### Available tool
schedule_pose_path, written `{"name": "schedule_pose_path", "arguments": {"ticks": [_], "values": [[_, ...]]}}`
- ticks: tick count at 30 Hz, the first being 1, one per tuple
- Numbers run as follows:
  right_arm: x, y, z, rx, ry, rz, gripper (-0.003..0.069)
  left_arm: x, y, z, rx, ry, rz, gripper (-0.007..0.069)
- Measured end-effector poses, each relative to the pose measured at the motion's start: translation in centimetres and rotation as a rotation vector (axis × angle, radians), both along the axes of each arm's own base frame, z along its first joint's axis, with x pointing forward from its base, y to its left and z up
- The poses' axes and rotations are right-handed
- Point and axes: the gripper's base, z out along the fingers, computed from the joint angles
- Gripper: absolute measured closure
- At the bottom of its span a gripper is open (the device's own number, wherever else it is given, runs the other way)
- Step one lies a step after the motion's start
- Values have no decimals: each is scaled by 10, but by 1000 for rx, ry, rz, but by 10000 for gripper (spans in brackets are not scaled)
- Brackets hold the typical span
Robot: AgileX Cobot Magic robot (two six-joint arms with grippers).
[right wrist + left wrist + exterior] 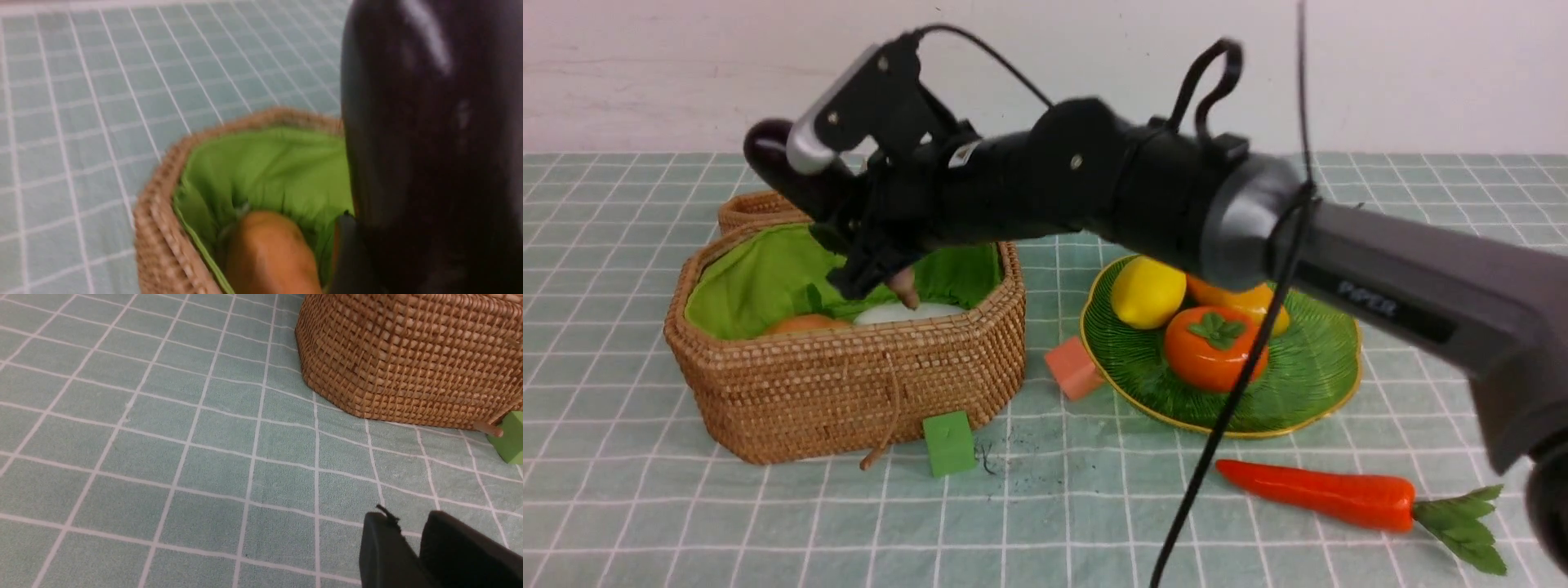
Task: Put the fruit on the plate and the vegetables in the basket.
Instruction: Grab an eggplant with your right arm and place it in the basket on the left, then use the right arm to grab a carrot and put it into the left basket
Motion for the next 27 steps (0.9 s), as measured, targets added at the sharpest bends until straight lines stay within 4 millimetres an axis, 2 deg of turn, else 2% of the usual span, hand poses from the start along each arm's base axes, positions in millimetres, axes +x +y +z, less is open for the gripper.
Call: {"name": "schedule_pose_path", "arguments": {"ticks": [2,4,6,8,11,13,14,15,16,19,20,21,23,24,25,27], "values": [[3,2,-14,-11,25,-6,142,0,0,0,0,0,0,481],[2,3,-16,-16,48,3,36,0,0,0,0,0,0,481],[-4,2,-9,-26,75,37,-6,0,0,0,0,0,0,480],[-8,-1,-4,-41,95,66,-13,0,0,0,0,0,0,480],[-31,-22,30,-138,165,203,6,0,0,0,0,0,0,480],[-45,-46,57,-217,196,244,34,0,0,0,0,0,0,480],[-51,-69,76,-278,211,237,55,0,0,0,0,0,0,480],[-52,-73,79,-287,212,233,58,0,0,0,0,0,0,480],[-55,-87,89,-323,220,215,67,0,0,0,0,0,0,480],[-54,-152,113,-459,284,49,84,0,0,0,0,0,0,480],[-54,-155,114,-458,284,35,84,0,0,0,0,0,0,480],[-49,-187,106,-477,358,-80,86,0,0,0,0,0,0,480],[-48,-207,90,-500,430,-129,86,0,0,0,0,0,0,480],[-48,-207,86,-506,442,-127,86,0,0,0,0,0,0,480],[-51,-223,68,-532,511,-146,86,0,0,0,0,0,0,480],[-58,-239,33,-600,611,-126,88,0,0,0,0,0,0,480]]}}
